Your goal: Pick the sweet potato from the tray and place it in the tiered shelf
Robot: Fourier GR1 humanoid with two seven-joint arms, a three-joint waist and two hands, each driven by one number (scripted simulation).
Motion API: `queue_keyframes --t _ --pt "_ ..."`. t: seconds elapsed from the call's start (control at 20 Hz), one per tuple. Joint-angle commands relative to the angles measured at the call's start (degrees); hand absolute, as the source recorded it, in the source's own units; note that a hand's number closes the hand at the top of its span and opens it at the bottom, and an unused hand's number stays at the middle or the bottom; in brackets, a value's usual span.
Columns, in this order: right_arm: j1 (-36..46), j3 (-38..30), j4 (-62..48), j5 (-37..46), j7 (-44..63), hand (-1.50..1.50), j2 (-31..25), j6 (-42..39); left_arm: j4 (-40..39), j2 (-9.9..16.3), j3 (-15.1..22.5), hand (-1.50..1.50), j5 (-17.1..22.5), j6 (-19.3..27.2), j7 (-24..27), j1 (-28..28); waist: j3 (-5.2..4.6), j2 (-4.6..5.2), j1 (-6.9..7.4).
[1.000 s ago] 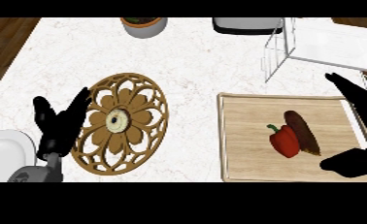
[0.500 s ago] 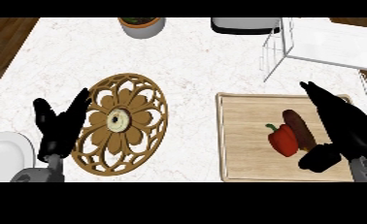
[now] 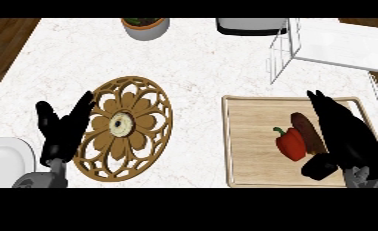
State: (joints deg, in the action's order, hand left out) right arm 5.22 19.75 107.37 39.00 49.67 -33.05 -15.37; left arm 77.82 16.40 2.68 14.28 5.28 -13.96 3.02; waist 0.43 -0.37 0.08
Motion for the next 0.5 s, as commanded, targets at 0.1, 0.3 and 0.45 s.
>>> queue_keyframes --t 0.1,0.3,0.45 --pt "2.28 1.8 -10.09 7.66 -3.21 -1.5 6.4 4.24 -0.11 -0.66 -0.64 0.0 -0.14 -0.19 -5.7 2.57 -0.41 0.45 0.16" --pt "-2.56 -1.31 -7.75 7.8 -6.78 -1.5 3.65 3.64 -9.79 -2.91 -0.97 0.0 -3.55 -1.34 3.43 2.55 -0.45 0.48 -0.58" --pt "1.31 -0.92 -10.37 12.03 -3.61 -1.5 7.14 2.82 2.18 -2.75 -0.18 0.0 -3.66 1.05 -4.06 -0.48 -0.42 0.33 0.05"
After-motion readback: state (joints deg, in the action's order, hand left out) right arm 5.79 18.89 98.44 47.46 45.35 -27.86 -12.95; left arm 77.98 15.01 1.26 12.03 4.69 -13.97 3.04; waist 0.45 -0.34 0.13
